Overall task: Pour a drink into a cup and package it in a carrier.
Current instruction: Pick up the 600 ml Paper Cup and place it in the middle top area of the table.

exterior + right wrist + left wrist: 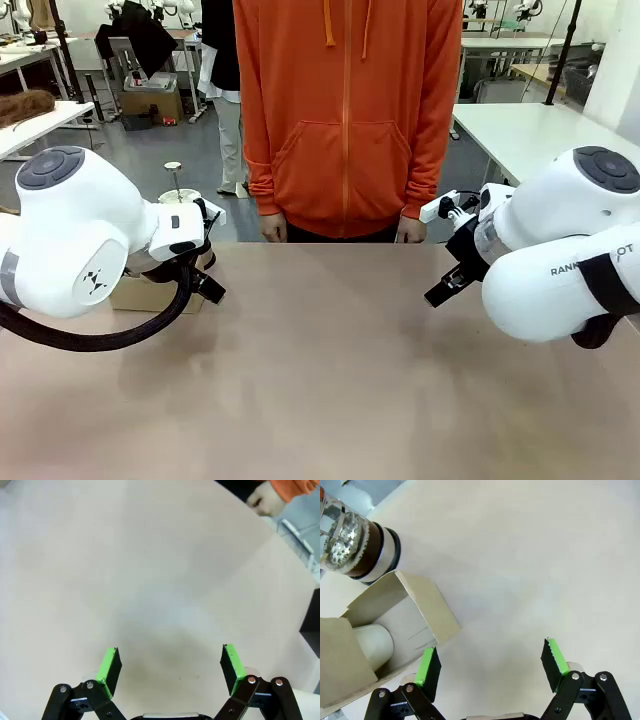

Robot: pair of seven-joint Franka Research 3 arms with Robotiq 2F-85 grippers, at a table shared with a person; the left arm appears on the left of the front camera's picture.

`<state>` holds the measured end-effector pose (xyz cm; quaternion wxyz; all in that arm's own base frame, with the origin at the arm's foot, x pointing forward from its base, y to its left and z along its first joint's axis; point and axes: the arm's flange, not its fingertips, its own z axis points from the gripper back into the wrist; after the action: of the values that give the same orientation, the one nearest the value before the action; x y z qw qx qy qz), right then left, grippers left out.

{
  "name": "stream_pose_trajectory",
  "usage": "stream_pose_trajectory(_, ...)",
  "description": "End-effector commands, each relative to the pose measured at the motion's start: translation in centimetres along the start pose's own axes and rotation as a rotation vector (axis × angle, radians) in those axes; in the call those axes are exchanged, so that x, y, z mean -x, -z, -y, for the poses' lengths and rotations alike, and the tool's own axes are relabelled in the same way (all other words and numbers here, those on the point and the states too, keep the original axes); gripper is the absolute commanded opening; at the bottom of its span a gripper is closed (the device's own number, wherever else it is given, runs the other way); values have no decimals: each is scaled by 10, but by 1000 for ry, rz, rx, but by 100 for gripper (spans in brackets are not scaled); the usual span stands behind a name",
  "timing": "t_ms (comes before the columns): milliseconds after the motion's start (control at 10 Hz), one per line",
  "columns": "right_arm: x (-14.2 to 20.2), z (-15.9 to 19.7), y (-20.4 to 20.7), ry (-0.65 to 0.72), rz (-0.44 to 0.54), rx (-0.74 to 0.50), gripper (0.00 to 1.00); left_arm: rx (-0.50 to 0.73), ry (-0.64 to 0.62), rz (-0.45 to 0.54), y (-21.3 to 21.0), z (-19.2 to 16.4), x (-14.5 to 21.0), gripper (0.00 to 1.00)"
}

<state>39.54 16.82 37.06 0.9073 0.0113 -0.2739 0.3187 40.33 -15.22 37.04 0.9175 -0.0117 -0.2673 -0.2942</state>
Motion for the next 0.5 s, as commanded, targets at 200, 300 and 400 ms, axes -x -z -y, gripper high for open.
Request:
stream_pose_trajectory(200, 0, 0, 0, 0, 0, 0, 100, 0, 0, 0, 0, 0, 0, 100)
stream_pose_trajectory(300, 0, 0, 0, 0, 0, 0, 100, 0, 0, 0, 0, 0, 0, 100)
stream_pose_trajectory(400, 0, 0, 0, 0, 0, 0, 100, 0, 0, 0, 0, 0, 0, 100)
